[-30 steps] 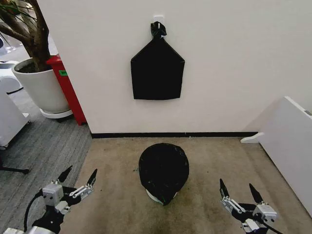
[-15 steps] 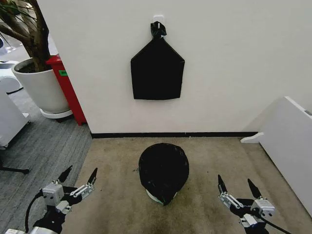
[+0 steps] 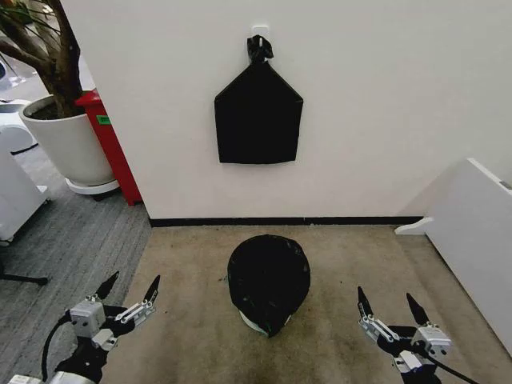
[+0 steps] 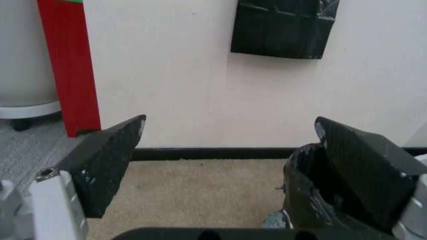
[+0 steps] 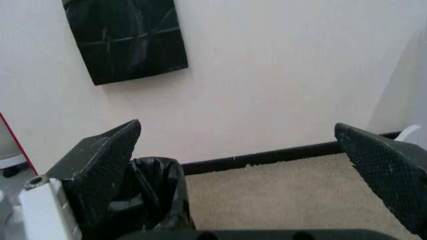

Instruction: Place the garbage bag over the trash bin.

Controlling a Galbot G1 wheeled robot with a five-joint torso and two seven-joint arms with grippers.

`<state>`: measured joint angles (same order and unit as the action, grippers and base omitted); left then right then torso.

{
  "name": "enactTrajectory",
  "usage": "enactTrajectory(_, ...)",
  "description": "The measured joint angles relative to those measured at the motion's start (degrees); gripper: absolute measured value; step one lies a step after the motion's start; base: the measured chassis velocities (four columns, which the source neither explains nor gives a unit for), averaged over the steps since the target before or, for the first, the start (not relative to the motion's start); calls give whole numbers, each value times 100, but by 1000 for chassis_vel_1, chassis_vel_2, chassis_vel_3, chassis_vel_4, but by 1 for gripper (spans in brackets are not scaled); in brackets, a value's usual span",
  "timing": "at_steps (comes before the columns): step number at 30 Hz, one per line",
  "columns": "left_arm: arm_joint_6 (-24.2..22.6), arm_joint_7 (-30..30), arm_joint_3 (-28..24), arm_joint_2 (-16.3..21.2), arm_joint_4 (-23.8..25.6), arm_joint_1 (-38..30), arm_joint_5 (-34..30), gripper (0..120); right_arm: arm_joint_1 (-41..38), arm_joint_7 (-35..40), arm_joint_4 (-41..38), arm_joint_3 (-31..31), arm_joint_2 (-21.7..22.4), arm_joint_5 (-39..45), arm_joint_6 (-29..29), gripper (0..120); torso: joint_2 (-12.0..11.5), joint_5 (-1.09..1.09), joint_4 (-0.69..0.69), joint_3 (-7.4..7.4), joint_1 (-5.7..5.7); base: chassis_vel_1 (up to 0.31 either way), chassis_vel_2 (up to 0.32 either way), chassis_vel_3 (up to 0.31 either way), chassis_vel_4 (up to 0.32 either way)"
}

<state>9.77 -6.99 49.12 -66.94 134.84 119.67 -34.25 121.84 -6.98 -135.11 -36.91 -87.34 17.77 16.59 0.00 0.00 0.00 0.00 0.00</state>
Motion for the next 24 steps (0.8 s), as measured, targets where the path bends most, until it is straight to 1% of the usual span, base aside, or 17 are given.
enactTrajectory(24, -1, 2, -4, 6, -7, -1, -3, 100, -2, 6, 0, 0, 1, 6, -1, 100, 0, 0, 0, 0, 0, 0, 0, 0, 0)
